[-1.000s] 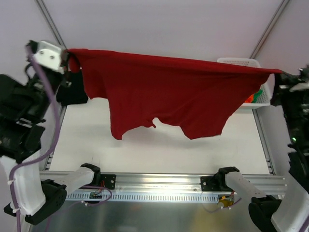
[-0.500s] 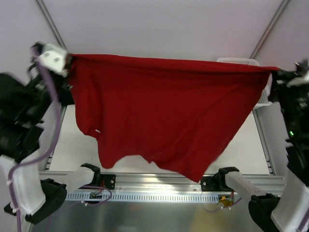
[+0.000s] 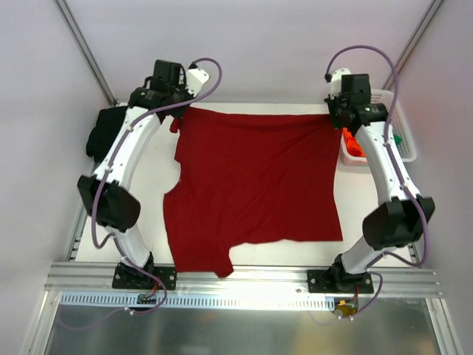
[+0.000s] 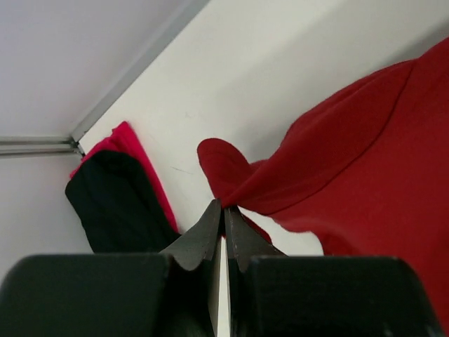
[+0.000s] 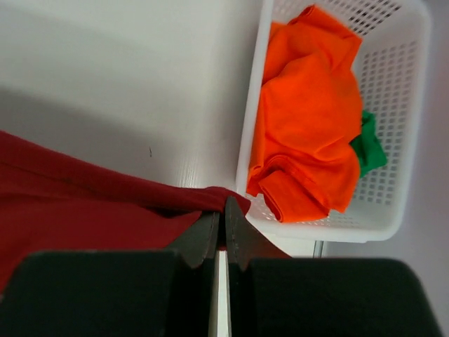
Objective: Fold and stack the t-shirts
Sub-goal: Flatten the tshirt out
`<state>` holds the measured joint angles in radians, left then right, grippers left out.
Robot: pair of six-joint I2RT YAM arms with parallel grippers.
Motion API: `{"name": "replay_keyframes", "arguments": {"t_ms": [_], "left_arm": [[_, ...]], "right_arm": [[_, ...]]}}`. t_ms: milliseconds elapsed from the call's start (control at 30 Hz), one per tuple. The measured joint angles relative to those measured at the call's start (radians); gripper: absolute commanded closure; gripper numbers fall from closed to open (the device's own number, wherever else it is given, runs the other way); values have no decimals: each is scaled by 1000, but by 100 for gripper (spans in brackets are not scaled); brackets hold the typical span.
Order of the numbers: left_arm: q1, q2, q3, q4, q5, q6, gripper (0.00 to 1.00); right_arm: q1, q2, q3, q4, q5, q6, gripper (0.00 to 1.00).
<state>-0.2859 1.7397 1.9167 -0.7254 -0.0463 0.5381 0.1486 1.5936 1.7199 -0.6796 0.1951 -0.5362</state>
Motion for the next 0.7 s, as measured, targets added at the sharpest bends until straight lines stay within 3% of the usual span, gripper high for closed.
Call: {"name": "replay_keyframes", "arguments": {"t_ms": [300, 700], "left_arm": [[2, 239, 3, 145, -58, 35, 100], [15, 349, -44, 385, -103, 36, 100]], "right_arm": [[6, 227, -59, 124, 50, -48, 100], [6, 447, -65, 277, 89, -45, 100]]}}
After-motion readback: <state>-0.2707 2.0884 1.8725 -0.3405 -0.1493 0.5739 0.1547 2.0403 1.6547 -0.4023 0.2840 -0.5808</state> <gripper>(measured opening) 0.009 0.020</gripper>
